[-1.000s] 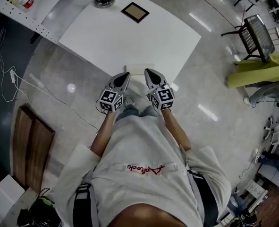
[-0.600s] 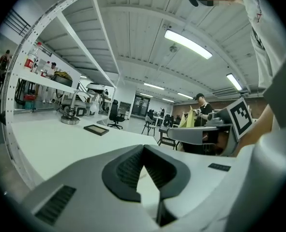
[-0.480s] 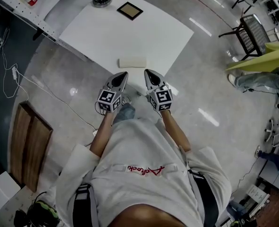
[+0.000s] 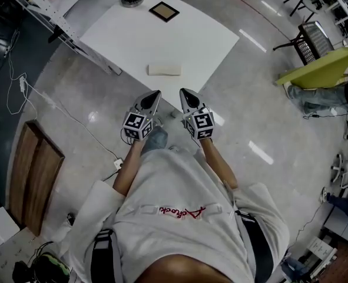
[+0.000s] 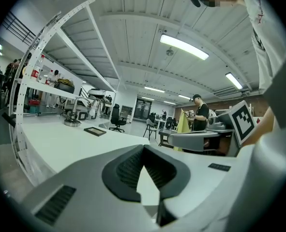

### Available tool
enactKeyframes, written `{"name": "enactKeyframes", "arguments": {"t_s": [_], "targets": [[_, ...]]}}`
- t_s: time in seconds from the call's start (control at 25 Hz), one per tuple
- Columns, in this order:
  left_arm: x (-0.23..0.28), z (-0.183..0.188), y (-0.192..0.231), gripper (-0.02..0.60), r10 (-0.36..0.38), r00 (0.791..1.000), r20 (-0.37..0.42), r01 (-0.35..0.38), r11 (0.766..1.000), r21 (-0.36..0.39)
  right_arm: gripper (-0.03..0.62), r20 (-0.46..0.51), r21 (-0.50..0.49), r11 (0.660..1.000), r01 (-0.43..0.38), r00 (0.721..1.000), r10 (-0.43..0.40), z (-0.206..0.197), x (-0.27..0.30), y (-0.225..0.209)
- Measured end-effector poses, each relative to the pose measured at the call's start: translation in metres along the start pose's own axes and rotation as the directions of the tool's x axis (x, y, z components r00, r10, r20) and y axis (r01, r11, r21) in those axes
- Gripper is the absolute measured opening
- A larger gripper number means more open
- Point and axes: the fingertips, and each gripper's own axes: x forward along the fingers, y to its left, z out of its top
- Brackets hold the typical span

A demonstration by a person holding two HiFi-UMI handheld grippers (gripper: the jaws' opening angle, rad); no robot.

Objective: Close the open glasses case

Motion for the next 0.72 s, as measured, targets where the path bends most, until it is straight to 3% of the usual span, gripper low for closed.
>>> {"name": "enactKeyframes", "arguments": {"t_s": [0.72], "targets": [[-0.048,-0.017,-0.036,0.025,-0.005,1.0,0.022,0.005,1.0,0.02,-0.005,0.015,-0.013,1.0,0.022,1.0,-0.022,-0.016,-0.052,0.041]]}}
